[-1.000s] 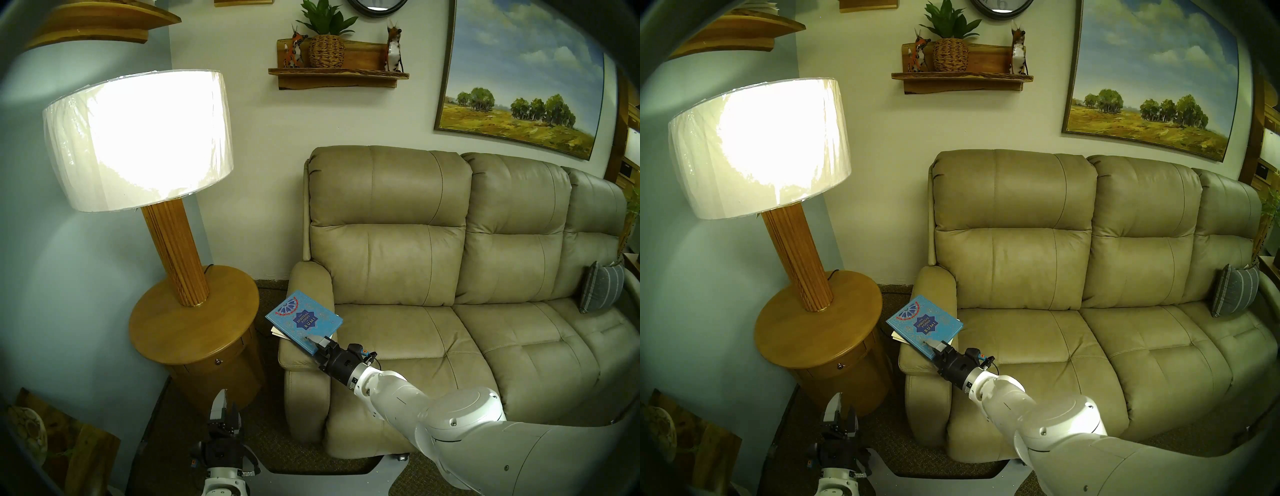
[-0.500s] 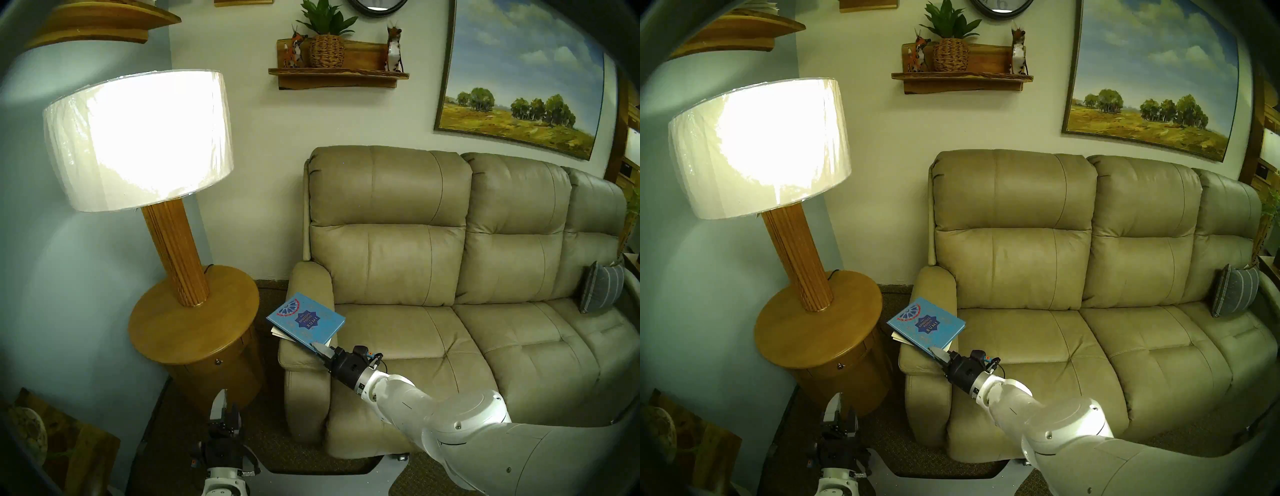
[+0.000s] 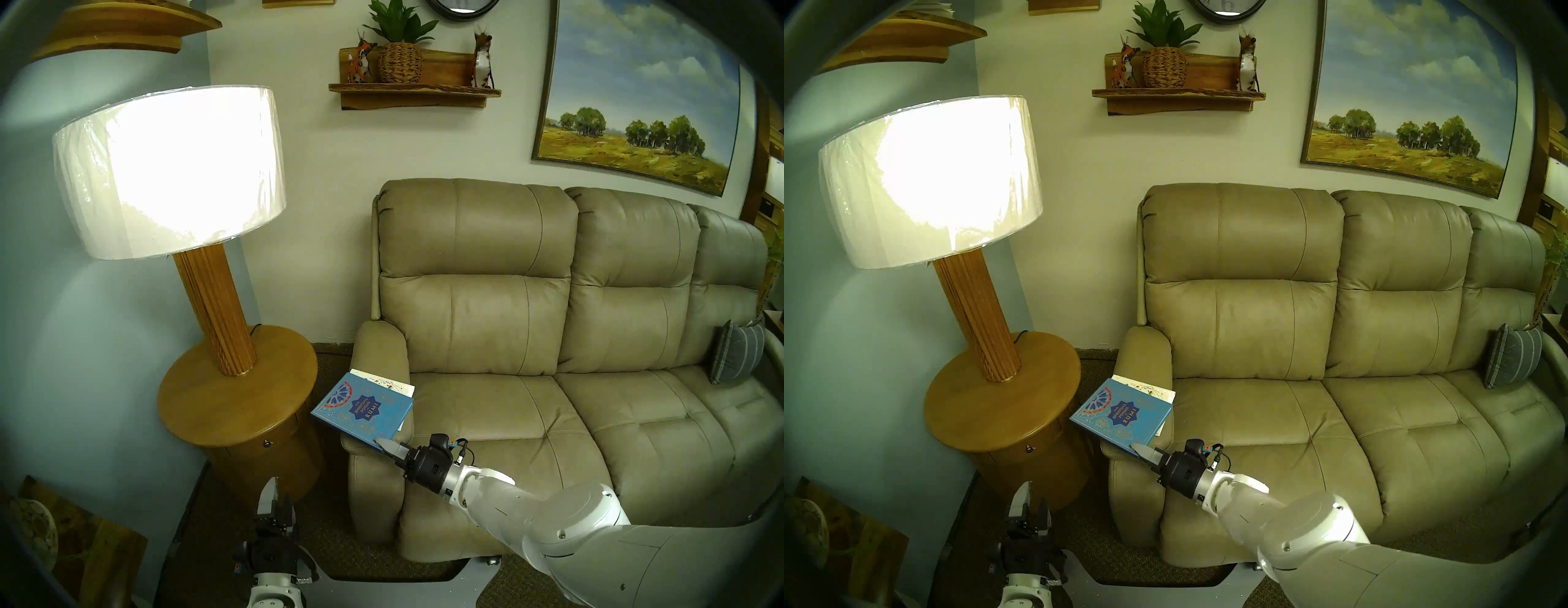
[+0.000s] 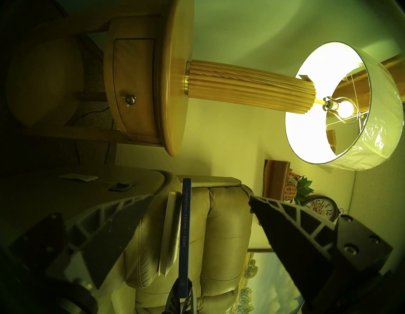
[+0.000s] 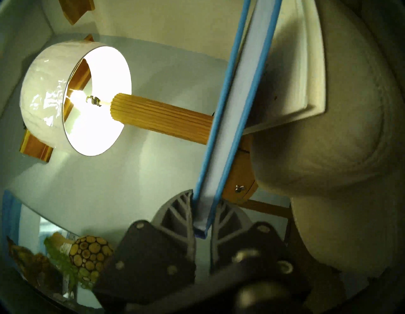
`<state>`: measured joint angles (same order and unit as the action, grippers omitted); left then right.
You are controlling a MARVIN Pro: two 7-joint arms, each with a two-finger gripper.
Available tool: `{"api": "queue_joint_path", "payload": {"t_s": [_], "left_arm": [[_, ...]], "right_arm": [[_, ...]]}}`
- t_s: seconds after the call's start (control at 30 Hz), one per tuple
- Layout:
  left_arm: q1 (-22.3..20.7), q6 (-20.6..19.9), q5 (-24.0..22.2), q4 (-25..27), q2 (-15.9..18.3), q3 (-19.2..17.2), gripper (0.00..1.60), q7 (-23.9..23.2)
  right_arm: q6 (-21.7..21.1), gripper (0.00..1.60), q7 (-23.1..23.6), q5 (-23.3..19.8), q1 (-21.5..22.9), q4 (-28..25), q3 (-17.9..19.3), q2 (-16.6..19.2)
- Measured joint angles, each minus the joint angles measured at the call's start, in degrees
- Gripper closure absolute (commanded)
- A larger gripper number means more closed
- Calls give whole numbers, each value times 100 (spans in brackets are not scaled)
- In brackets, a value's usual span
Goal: Move books from sofa to side table
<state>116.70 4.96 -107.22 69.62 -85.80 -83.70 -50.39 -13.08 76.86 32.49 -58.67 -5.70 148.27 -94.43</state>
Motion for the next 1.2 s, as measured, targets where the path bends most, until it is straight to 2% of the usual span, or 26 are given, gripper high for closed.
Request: {"api": "queue_joint_path", "payload": {"t_s": [0.3,0.67,1.1,1.13,1.17,1.2], "left_arm": [[2,-18,24,-1,-21,-28,0,4],[-49,-31,105,-24,-52,-18,0,1],[-605,-127,290,-561,-48,122,0,-39],[-667,-127,307,-614,-48,127,6,-56],[-723,-127,321,-661,-48,133,39,-71],[-765,-127,333,-696,-48,136,87,-82]], "right_arm": [[119,160,511,297,-99,8,-318,-140],[262,160,626,417,-240,10,-542,-217],[312,160,643,409,-338,9,-723,-222],[314,160,644,409,-344,9,-737,-223],[316,160,644,409,-350,9,-750,-223],[318,160,644,409,-354,9,-760,-223]]}}
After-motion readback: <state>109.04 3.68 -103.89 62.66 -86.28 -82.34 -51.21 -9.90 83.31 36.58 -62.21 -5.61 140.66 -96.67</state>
